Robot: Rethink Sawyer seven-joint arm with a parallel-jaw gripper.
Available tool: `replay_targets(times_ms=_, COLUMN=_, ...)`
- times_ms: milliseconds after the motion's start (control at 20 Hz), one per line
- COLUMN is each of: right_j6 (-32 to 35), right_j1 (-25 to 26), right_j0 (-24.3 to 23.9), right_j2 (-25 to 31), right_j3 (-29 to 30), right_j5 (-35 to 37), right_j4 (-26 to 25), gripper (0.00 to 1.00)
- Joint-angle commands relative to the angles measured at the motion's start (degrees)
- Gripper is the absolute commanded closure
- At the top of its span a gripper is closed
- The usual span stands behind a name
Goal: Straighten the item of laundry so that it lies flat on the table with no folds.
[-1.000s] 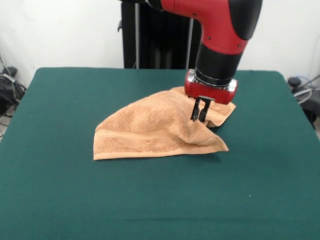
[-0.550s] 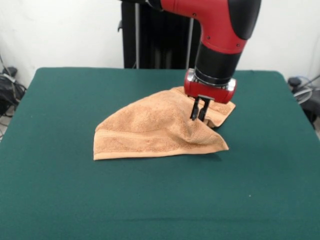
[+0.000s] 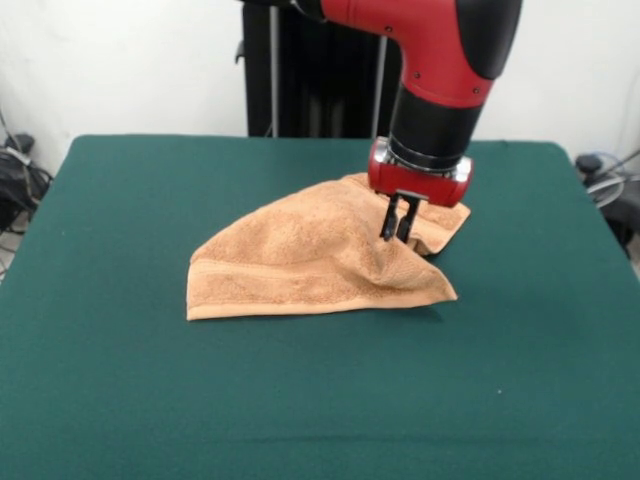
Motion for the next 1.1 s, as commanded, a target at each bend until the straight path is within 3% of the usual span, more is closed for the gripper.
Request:
replay_targets(times_ms=50, right_j6=12.2, right_j1=0.2, right_j0=-0.2, right_j2=4.1, right_j3=2.3, right_j5=-3.2, right_j4=1.3, gripper=1.00)
replay_targets(times_ms=450, right_j6=12.1, right_j1=0.1, right_j0=-0.5, right_j2=4.5, right_j3=2.5, right_j5=-3.4, right_j4=1.3, gripper=1.00)
replay_targets(times_ms=500, right_j6=11.9, right_j1=0.0, right_j0=-0.6, right_j2=4.4, right_j3=2.5, right_j5=-3.4, right_j4=1.2, gripper=0.00)
replay_targets(times_ms=1100, right_j6=12.8, right_j1=0.0, right_j0=0.7, right_j2=3.3, right_j3=2.3, right_j5=-2.9, right_j4=1.5, gripper=0.00)
